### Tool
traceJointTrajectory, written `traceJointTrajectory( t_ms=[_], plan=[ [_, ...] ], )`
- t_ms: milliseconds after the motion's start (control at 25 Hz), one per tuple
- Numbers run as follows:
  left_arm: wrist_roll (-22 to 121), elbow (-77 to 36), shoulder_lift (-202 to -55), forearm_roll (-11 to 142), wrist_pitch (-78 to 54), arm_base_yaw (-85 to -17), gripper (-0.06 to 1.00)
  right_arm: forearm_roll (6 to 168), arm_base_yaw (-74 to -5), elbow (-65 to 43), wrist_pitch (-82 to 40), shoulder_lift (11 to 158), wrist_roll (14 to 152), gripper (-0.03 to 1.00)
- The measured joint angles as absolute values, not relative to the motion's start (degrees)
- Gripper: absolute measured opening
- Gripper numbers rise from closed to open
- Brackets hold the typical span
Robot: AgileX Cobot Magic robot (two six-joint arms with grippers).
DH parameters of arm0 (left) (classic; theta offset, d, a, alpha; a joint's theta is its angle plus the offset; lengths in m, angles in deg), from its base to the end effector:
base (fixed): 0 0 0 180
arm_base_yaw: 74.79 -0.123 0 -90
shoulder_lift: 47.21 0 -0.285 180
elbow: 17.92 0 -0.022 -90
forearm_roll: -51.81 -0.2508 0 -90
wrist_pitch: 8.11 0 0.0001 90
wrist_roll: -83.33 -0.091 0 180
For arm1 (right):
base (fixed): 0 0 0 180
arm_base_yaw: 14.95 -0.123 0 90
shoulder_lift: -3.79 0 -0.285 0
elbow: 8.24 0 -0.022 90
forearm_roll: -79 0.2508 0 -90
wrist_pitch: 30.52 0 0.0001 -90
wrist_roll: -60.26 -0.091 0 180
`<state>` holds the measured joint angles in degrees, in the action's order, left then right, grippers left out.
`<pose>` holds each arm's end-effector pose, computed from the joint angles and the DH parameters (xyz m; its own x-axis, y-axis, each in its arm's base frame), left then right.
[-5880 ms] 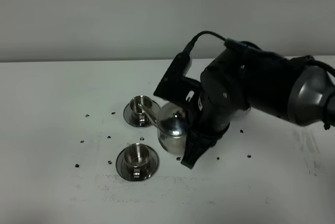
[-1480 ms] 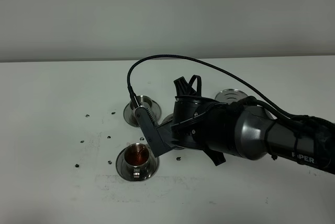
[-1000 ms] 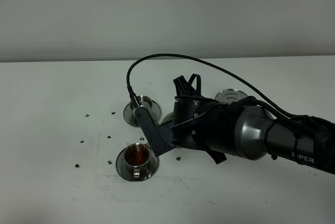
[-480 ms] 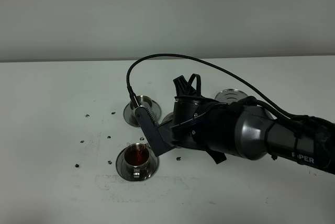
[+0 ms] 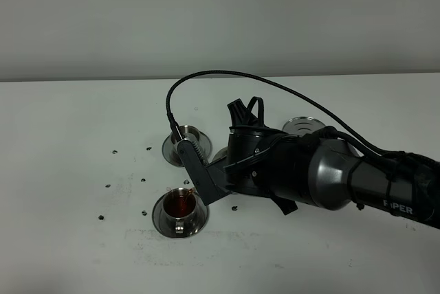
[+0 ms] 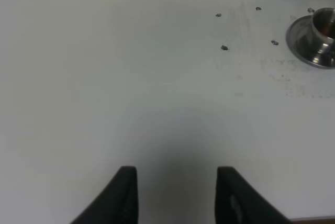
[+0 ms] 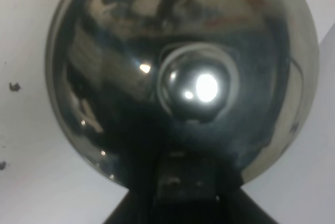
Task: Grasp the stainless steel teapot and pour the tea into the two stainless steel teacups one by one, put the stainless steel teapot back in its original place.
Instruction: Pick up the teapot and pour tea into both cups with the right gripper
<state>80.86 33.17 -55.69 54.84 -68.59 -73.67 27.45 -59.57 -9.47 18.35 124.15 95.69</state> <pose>0.0018 -0.0042 0.2655 -0.4991 0.0268 -0.8662 0.0679 0.9977 -0.0083 0.3262 0.2464 0.1997 0.2083 -0.8906 0.4042 -0.7209 -0.4191 -0.5520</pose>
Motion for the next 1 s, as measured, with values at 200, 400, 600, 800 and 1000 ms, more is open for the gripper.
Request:
traceJointTrajectory(
  t_ms=[200, 400, 600, 800, 1000],
  plan=[
    [80.9, 33.2, -55.7, 54.8, -68.6, -73.7, 0.37, 27.3, -60.1, -9.5, 18.4, 124.2, 95.7, 0.19],
    [80.9, 33.2, -55.7, 54.8, -68.6, -73.7, 0.37, 27.2, -60.2, -9.5, 18.4, 124.2, 95.7, 0.19],
    [80.9, 33.2, -55.7, 54.8, -68.6, -73.7, 0.37, 27.3, -60.2, -9.5, 18.4, 124.2, 95.6, 0.19],
    [81.0, 33.2, -55.7, 54.8, -68.6, -73.7, 0.37, 30.3, -60.1, -9.5, 18.4, 124.2, 95.4, 0.19],
    [81.0, 33.2, -55.7, 54.8, -68.6, -73.7, 0.37, 33.4, -59.7, -9.5, 18.4, 124.2, 93.4, 0.19]
  ],
)
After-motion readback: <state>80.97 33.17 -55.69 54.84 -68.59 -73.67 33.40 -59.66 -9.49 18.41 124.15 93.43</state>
